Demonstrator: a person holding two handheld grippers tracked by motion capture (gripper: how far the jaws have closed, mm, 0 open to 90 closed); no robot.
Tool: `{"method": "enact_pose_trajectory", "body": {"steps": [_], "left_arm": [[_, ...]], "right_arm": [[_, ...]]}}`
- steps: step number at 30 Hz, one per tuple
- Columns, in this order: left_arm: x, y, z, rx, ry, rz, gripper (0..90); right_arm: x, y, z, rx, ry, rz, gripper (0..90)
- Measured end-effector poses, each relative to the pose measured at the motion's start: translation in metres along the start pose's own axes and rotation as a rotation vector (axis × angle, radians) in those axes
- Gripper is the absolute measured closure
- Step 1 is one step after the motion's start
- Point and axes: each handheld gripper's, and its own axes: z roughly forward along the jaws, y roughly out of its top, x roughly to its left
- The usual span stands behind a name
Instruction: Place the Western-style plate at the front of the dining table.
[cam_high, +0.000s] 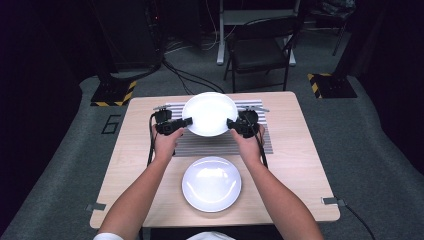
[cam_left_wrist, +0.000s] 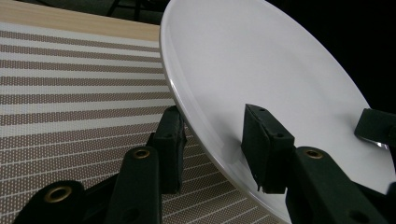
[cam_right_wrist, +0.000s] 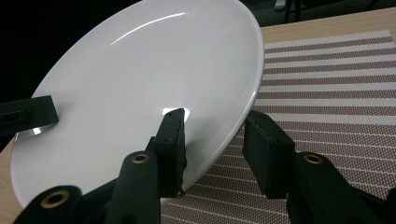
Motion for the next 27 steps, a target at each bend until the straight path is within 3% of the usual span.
{"method": "enact_pose_trajectory", "body": {"steps": [15, 27], "left_arm": [[0.004, -0.003, 0.009, 0.008, 0.020, 0.014, 59.8], [0.007, -0.012, 0.017, 0.020, 0.024, 0.003, 61.0]], "right_arm": [[-0.002, -0.004, 0.010, 0.011, -0.024, -0.003, 58.9], [-0.008, -0.014, 0.018, 0.034, -0.031, 0.005, 58.9]]}}
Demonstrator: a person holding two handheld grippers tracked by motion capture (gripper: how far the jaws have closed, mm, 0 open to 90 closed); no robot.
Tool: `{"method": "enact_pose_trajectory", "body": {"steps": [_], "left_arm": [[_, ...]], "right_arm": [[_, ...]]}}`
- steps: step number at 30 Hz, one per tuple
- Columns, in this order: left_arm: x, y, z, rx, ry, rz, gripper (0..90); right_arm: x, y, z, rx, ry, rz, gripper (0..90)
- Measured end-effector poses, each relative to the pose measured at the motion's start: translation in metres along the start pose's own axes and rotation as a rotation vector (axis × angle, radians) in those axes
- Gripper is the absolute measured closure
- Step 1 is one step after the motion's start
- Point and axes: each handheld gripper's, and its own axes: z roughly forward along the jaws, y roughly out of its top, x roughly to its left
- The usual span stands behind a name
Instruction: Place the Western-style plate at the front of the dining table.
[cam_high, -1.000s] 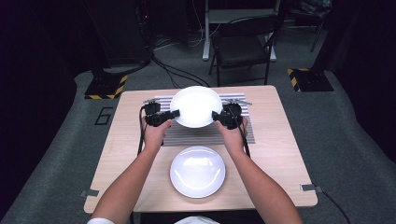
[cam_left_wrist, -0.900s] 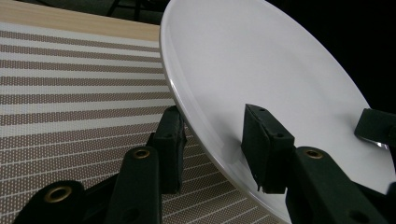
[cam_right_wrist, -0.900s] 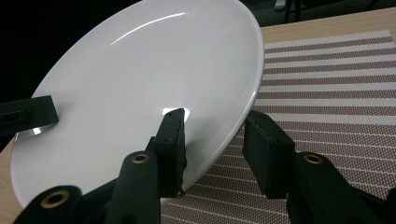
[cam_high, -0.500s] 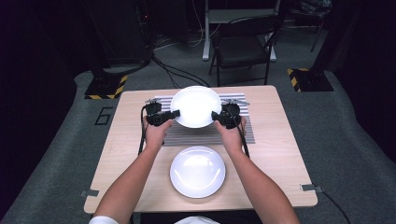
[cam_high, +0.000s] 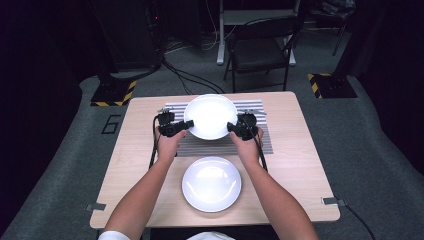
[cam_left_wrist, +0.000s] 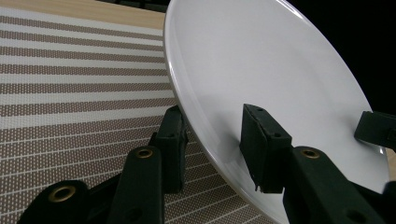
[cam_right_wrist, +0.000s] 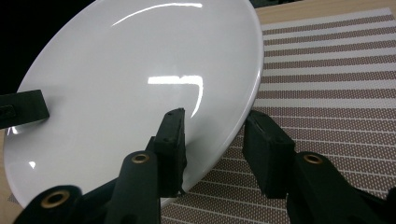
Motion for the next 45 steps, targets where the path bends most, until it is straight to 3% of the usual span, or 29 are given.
{"method": "enact_pose_trajectory", "body": {"steps": [19, 45], "left_arm": [[0.007, -0.011, 0.009, 0.020, 0.016, 0.000, 62.1], [0.017, -0.024, 0.030, 0.046, 0.030, -0.034, 61.8]], "right_arm": [[-0.002, -0.012, 0.011, 0.035, -0.018, -0.011, 58.9], [-0.009, -0.022, 0.027, 0.069, -0.051, -0.026, 59.2]]}}
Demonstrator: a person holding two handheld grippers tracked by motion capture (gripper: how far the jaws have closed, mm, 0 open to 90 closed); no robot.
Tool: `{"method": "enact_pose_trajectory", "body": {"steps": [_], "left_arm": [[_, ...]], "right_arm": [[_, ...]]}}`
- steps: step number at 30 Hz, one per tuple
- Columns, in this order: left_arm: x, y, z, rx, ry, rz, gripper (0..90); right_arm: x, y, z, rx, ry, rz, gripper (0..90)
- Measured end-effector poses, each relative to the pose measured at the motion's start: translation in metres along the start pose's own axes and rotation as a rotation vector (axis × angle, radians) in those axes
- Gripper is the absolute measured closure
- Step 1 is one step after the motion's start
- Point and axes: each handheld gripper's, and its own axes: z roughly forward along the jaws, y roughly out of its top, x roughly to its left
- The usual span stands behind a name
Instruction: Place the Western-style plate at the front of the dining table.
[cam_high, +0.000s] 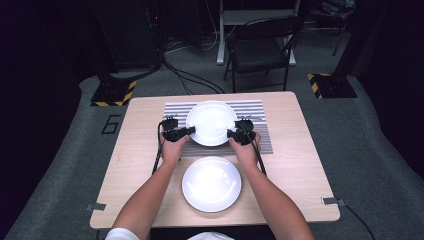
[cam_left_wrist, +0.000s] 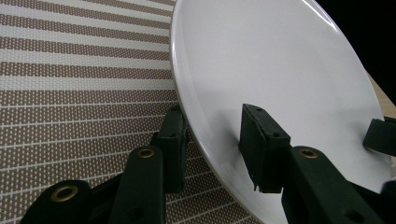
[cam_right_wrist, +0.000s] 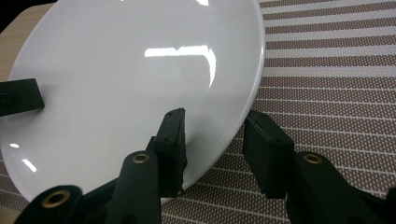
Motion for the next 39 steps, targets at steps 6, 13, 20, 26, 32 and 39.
{"method": "enact_pose_trajectory", "body": {"steps": [6, 13, 20, 26, 32, 39], "left_arm": [[0.001, -0.002, 0.004, 0.002, 0.003, -0.005, 61.7], [0.003, -0.003, 0.008, 0.013, 0.010, -0.010, 61.6], [0.006, -0.006, 0.012, 0.028, 0.019, -0.008, 61.6], [0.008, -0.009, 0.015, 0.038, 0.017, -0.002, 61.5], [0.010, -0.011, 0.018, 0.040, 0.023, -0.009, 61.4], [0.011, -0.013, 0.022, 0.041, 0.024, -0.019, 61.4]], "right_arm": [[-0.003, 0.000, 0.004, 0.008, -0.005, 0.009, 59.2], [-0.003, -0.002, 0.009, 0.017, -0.011, -0.004, 59.2], [-0.003, -0.005, 0.013, 0.036, -0.020, -0.010, 59.2], [-0.003, -0.006, 0.016, 0.042, -0.037, -0.008, 59.6], [-0.004, -0.008, 0.019, 0.052, -0.040, -0.010, 59.6], [-0.006, -0.009, 0.023, 0.053, -0.034, 0.008, 59.6]]}}
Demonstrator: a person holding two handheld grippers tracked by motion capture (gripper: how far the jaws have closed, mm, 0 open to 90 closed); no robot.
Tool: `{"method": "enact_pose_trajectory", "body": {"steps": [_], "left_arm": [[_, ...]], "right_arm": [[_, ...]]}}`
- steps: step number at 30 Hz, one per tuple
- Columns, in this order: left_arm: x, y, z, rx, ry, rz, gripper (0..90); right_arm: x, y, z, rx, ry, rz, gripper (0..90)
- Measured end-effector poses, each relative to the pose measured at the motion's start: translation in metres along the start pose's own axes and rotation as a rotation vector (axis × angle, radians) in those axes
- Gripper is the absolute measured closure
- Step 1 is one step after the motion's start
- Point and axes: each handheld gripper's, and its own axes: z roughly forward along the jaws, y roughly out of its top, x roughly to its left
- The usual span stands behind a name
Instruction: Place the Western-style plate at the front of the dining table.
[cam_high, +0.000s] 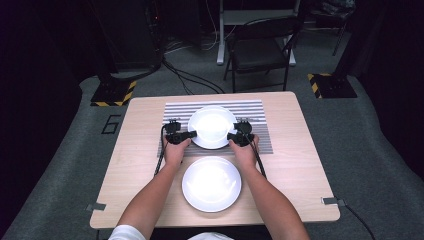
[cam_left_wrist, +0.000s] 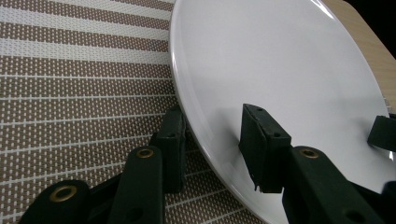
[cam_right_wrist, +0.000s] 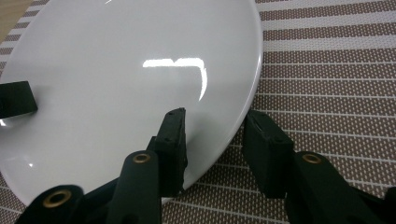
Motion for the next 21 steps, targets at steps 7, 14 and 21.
{"method": "enact_pose_trajectory", "body": {"steps": [7, 14, 21], "left_arm": [[-0.0001, -0.0005, 0.0020, 0.002, 0.011, 0.004, 61.3], [-0.0009, -0.0020, 0.0064, 0.020, 0.013, 0.017, 61.2], [-0.0037, -0.0008, 0.0076, 0.027, 0.037, 0.040, 61.5]], "right_arm": [[-0.0007, -0.0009, 0.0022, 0.011, -0.003, 0.002, 59.6], [-0.0021, -0.0014, 0.0067, 0.027, -0.021, 0.022, 59.5], [-0.0035, -0.0009, 0.0080, 0.043, -0.026, 0.047, 58.9]]}}
